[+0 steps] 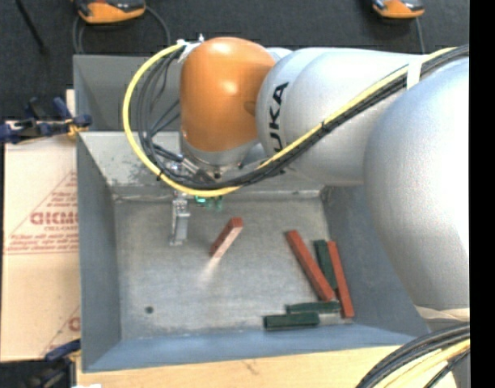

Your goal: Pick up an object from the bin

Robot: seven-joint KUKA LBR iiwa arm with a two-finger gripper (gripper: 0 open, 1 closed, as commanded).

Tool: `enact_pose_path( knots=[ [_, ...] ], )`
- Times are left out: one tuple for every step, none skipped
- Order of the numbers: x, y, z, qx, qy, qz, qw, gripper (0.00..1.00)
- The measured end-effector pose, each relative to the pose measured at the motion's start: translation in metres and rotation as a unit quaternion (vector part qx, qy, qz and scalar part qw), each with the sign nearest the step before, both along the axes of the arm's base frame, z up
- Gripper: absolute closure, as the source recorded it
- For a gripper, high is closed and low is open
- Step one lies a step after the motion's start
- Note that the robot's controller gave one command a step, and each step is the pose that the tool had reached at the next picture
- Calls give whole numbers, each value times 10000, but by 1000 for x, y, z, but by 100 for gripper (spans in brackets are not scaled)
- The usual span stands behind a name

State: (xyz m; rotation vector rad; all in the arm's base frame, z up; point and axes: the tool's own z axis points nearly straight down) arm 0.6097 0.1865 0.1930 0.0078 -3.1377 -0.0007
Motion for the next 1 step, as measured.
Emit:
enact_pose_path(
  knots=[
    [6, -57, -120, -10, -11, 1426, 9898, 0]
  ],
)
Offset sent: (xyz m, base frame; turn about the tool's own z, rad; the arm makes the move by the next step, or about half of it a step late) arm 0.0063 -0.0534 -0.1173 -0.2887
